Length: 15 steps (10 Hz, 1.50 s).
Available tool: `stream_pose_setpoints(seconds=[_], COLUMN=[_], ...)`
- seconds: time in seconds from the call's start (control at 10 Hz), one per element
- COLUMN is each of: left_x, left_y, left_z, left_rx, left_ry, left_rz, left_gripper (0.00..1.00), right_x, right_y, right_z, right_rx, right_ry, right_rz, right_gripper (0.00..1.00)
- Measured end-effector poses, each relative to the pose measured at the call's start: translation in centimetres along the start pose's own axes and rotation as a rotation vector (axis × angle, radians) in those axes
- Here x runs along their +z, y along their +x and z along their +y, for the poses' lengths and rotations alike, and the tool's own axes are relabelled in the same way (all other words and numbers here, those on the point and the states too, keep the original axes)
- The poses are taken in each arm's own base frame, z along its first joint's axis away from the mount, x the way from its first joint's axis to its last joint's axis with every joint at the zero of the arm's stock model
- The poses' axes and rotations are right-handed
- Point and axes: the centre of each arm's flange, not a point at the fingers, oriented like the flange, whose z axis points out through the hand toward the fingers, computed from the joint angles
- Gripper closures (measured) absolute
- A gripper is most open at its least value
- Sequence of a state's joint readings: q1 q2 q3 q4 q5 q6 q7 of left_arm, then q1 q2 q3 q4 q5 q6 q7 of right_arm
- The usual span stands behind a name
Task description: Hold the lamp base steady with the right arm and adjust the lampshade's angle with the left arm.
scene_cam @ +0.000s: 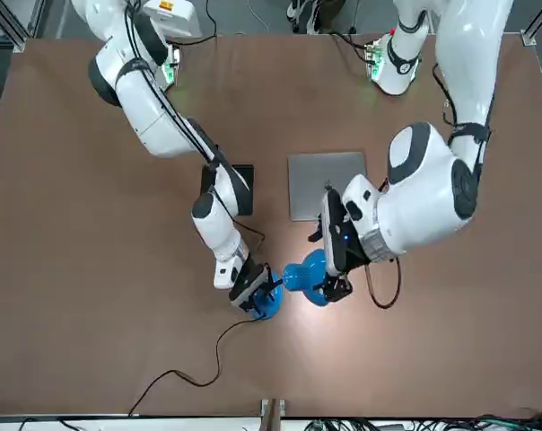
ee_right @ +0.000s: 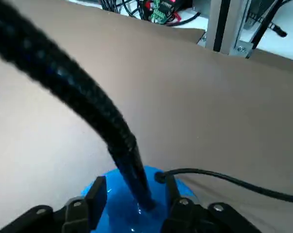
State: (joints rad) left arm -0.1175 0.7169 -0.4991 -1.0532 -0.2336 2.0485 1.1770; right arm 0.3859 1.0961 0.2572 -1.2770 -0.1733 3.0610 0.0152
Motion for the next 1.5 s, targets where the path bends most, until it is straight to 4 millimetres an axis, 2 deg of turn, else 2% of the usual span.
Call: stream_pose_setpoints(seconds=[0.1,0.3,1.1,1.5], left_x=[0.4,1.5,4.7,4.9], left_y=[-0.2,-0.8,-1.1,-1.4], left_z=[-0.1,-0.4,-0.9,-1.2], left_rx=[-0.002,0.006,0.047,0.044], left_ry=[0.003,-0.002,-0.033,-0.020], left_rz=[0.004,0.006,0.047,0.054], left_gripper=[0.00,0.00,0.00,0.00], right_x=[0.0,0.0,0.1,0.1], right_y=[0.0,0.1,-0.1,-0.1], right_z=[0.0,0.2,0.7,0.7], right_rx=[0.000,-0.001,-0.007,-0.009], right_ry=[0.000,-0.005,-0.017,-0.018], right_rz=[0.003,0.005,0.007,0.007], right_gripper=[0.66,0.73,0.85,0.85])
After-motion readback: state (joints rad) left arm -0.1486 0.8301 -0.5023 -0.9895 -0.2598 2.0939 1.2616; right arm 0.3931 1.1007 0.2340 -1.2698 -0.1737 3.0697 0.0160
